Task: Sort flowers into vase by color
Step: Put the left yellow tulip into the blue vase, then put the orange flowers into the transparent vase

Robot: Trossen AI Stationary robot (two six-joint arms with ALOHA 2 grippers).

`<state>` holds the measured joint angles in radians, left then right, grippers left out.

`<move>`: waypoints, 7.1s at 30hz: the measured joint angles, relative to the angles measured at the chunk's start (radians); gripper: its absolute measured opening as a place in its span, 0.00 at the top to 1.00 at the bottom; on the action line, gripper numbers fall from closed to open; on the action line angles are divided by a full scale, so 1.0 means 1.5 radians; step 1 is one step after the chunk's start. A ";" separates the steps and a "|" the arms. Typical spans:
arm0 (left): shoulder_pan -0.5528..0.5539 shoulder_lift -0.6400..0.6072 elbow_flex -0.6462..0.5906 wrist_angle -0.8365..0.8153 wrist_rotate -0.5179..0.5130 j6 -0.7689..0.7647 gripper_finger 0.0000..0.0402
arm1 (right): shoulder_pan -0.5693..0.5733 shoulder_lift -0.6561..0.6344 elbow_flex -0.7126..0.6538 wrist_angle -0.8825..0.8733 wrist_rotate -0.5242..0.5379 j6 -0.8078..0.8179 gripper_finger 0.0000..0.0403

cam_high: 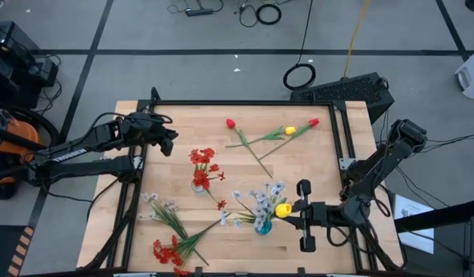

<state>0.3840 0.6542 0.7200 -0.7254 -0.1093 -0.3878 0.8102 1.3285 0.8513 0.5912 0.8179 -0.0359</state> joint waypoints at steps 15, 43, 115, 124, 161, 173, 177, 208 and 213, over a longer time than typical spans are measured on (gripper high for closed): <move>0.000 0.000 0.000 0.000 0.000 0.001 0.82 | -0.003 0.000 0.000 -0.061 -0.005 0.171 0.91; 0.000 0.000 0.000 -0.002 -0.001 0.005 0.82 | 0.005 -0.109 0.000 -0.334 -0.075 0.437 0.67; 0.002 0.000 0.000 -0.044 -0.105 -0.019 0.82 | -0.471 -0.089 0.000 -0.831 -0.173 0.968 1.00; -0.027 0.000 0.000 -0.109 -0.054 -0.140 0.82 | -0.544 -0.045 0.000 -0.800 -0.269 0.912 1.00; -0.737 0.506 0.240 -0.200 -0.140 -1.147 0.82 | -0.682 -0.036 0.000 -0.780 -0.445 0.379 1.00; -0.753 0.687 0.347 -0.054 -0.135 -0.924 0.82 | -0.684 -0.036 0.000 -0.779 -0.446 0.311 1.00; -0.751 0.704 0.347 -0.006 -0.134 -0.847 0.81 | -0.684 -0.036 0.000 -0.779 -0.463 0.306 1.00; -0.718 0.854 0.339 0.007 0.077 -0.672 0.40 | -0.684 -0.037 0.000 -0.777 -0.462 0.284 1.00; -0.713 0.860 0.346 -0.007 0.107 -0.672 0.60 | -0.684 -0.037 0.000 -0.776 -0.462 0.274 1.00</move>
<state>-0.6849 1.9446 1.2389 -0.7354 0.0506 -1.3960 -0.2157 1.2736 0.8509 -0.5727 0.1249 0.3748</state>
